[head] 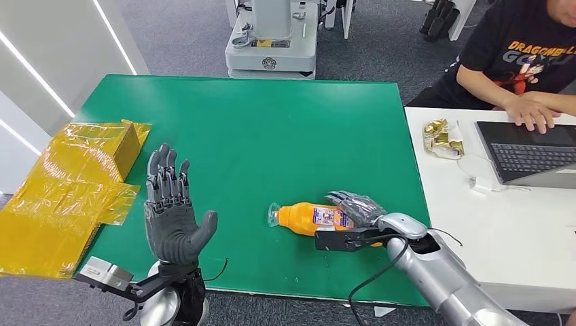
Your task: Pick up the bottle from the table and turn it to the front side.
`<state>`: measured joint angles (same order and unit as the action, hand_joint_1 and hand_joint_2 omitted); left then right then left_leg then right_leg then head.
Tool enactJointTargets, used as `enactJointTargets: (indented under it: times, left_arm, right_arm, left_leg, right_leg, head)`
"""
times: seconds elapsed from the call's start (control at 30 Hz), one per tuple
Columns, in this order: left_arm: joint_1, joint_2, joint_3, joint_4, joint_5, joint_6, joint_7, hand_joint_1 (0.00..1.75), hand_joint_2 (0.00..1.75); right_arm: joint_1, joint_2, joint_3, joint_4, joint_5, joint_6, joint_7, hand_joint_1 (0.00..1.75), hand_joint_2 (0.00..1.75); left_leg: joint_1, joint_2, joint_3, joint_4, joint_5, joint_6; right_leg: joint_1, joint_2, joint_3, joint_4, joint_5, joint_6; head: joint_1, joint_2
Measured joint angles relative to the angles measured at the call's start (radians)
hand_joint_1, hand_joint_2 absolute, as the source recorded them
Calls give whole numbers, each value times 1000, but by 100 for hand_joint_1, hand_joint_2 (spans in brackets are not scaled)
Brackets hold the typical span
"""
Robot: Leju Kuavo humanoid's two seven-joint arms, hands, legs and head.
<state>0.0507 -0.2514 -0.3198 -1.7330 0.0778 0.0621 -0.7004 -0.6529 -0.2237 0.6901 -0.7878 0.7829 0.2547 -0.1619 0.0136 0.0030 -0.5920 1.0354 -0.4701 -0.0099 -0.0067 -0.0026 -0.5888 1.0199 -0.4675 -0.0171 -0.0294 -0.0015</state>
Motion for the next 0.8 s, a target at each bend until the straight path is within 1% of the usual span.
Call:
enactJointTargets:
  times: [0.13, 0.27, 0.4, 0.5, 0.63, 0.7, 0.8]
  left_arm:
    - [0, 0, 0, 0, 0, 0, 0, 0, 175]
    - [0, 0, 7, 0, -2, 8, 0, 0, 175]
    - [1, 0, 10, 0, -7, 15, 0, 0, 175]
    - [1, 1, 11, 3, -16, 32, 0, 0, 175]
    - [0, 9, 10, 49, -40, 56, 5, 0, 175]
    - [-1, 15, 5, 81, -54, 61, 23, 0, 175]
    - [-9, 22, -6, 136, -69, 53, 64, 0, 175]
  right_arm:
    - [-2, 1, 1, 3, -1, 0, 0, 175, 175]
    - [-36, 15, 25, 59, -29, 1, -46, 175, 175]
    - [-33, 27, 31, 70, -54, -55, -54, 175, 175]
    - [-12, 38, 28, 60, -79, -120, -58, 175, 175]
    - [57, 59, -1, 0, -121, -234, -78, 175, 175]
    - [98, 68, -23, -40, -140, -292, -92, 175, 175]
    - [166, 80, -73, -103, -179, -404, -128, 175, 175]
  left_leg:
    - [0, 0, 0, 0, 0, 0]
    - [0, 0, 2, 0, 0, 0]
    - [0, 0, 2, 0, 0, 0]
    - [0, 0, 2, 0, 0, 0]
    - [0, 0, 1, 0, 0, 0]
    - [0, -1, 1, 0, 0, 0]
    - [0, -2, 0, 0, 0, 0]
  right_leg:
    - [0, 0, 0, 0, 0, 0]
    - [0, 0, 1, 0, 0, 0]
    - [0, 0, 2, 0, 0, 0]
    - [0, 0, 1, 0, 0, 0]
    - [0, 0, 1, 0, 0, 0]
    - [0, -1, 0, 0, 0, 0]
    - [0, -1, 0, 0, -1, 0]
  head:
    - [0, 0]
    - [0, 0]
    - [0, 0]
    - [0, 0]
    - [0, 0]
    - [0, 0]
    - [0, 0]
